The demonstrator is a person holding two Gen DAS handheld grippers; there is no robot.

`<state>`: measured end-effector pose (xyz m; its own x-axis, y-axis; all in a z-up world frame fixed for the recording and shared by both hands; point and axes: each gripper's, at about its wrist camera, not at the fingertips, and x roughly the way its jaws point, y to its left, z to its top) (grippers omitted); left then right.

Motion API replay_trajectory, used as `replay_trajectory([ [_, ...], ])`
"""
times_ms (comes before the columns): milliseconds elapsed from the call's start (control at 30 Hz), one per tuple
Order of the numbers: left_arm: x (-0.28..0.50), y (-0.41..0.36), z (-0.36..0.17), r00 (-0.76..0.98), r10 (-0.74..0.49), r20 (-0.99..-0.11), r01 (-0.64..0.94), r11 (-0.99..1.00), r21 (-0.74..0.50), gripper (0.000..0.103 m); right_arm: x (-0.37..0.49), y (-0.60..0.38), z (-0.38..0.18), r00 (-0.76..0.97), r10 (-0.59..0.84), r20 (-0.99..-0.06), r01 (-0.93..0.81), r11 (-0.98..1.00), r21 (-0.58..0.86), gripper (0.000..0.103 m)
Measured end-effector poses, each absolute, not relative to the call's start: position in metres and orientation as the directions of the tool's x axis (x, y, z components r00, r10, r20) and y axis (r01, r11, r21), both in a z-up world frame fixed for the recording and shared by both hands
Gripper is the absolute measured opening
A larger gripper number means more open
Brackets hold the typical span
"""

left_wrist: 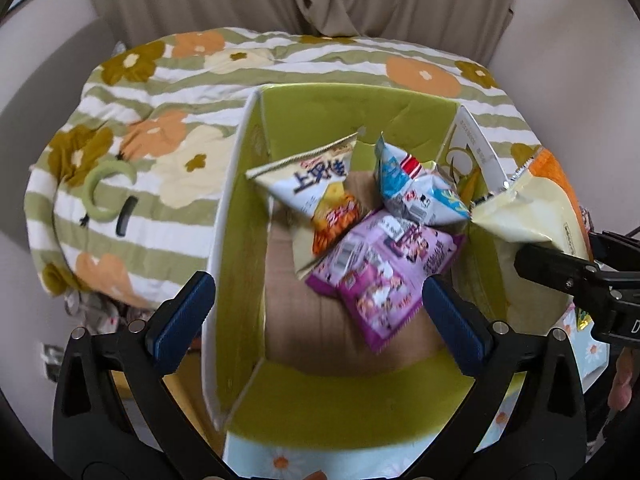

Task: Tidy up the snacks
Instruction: 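Carry both bags over the box and release them inside, then move both tools back over the remaining snack pile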

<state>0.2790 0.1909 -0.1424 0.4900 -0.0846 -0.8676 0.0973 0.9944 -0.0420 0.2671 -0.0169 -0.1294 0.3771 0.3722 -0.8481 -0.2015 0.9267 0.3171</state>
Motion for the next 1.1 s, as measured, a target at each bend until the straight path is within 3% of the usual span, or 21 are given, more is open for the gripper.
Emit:
replay_trajectory([
  [367,0.25,0.208,-0.141,0.501,-0.03,-0.865,0.052,0.999,-0.005,0.102,0.264,0.007,-0.152,0.361,0.399,-0.843,-0.202,0.916,0.347,0.062],
  [433,0.247,0.208,-0.144,0.503,-0.004,-0.864,0.046,0.999,0.022,0.102,0.26,0.007,-0.154,0.362,0.402,-0.841,-0.2,0.915,0.351,0.073],
  [467,0.246,0.208,-0.145,0.505,0.007,-0.863,0.048,0.998,0.036,0.102,0.258,0.006,-0.154,0.37,0.402,-0.837,-0.199,0.915,0.351,0.088],
  [500,0.244,0.206,-0.147,0.507,0.018,-0.862,0.052,0.997,0.052,0.102,0.255,0.006,-0.154,0.378,0.401,-0.835,-0.202,0.915,0.349,0.096],
  [800,0.23,0.2,-0.157,0.485,0.01,-0.875,0.068,0.997,0.049,0.102,0.237,-0.002,-0.152,0.426,0.345,-0.837,-0.215,0.937,0.277,0.096],
  [1100,0.221,0.196,-0.128,0.514,0.002,-0.858,0.078,0.996,0.049,0.102,0.222,-0.01,-0.125,0.486,0.313,-0.816,-0.204,0.949,0.242,0.096],
])
